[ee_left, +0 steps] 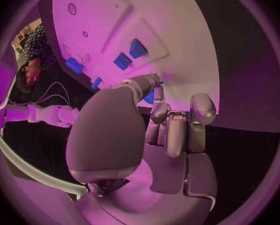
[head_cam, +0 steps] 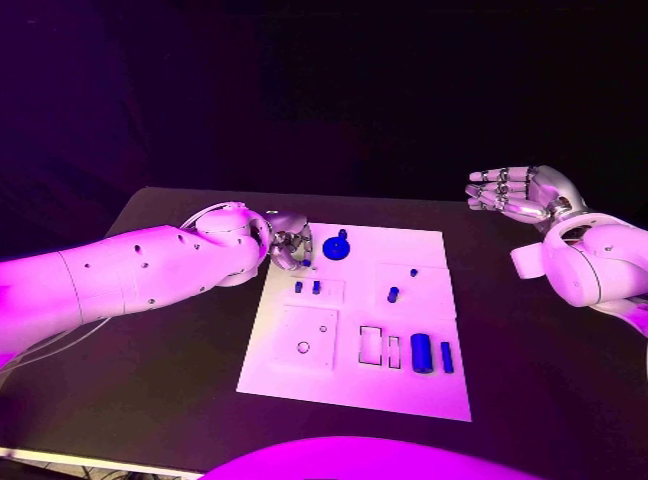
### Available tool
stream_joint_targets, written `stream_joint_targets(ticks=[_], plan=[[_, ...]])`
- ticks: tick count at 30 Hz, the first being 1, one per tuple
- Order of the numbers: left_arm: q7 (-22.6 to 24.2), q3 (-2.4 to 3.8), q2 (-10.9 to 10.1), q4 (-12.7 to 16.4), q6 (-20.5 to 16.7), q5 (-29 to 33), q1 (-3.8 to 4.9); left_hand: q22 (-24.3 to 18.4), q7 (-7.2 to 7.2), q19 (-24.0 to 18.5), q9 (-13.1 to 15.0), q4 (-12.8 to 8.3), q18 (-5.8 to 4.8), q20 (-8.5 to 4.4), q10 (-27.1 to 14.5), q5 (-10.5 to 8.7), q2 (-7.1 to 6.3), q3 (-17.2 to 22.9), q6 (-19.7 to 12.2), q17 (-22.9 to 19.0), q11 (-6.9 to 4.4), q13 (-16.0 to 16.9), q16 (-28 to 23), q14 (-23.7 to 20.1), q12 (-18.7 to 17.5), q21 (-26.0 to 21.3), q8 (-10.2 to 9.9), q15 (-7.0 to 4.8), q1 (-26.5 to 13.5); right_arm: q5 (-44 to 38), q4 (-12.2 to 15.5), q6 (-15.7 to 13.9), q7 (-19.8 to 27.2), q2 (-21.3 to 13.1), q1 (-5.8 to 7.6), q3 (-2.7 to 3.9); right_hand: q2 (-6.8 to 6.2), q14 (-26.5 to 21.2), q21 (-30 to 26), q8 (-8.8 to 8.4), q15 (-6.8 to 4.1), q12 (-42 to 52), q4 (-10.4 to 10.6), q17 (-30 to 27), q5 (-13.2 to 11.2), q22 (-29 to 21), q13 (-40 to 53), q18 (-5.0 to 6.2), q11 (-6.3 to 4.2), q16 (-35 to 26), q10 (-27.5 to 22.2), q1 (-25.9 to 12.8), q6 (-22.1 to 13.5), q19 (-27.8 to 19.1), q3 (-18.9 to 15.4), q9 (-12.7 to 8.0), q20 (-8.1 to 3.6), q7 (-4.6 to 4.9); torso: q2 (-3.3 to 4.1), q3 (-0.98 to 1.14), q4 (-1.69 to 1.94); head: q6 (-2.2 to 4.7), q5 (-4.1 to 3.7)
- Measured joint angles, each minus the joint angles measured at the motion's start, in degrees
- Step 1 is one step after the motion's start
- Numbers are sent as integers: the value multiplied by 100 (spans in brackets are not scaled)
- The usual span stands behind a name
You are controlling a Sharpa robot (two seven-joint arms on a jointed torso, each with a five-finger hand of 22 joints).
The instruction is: Assemble the parts on the task board
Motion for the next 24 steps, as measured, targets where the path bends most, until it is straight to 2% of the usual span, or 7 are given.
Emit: stream_joint_targets(ticks=[24], plan=[[-41, -2, 85, -34, 130, -37, 2, -2, 1, 0, 7, 0, 0, 0, 0, 0, -1, -2, 26, -1, 0, -26, 0, 0, 0, 0, 18, 0, 1, -1, 2, 0, -1, -4, 0, 0, 0, 0, 0, 0, 0, 0, 0, 1, 0, 1, 0, 0, 0, 0, 0, 0, 0, 0, 0, 0, 0, 0, 2, 1, -4, -19, 6]])
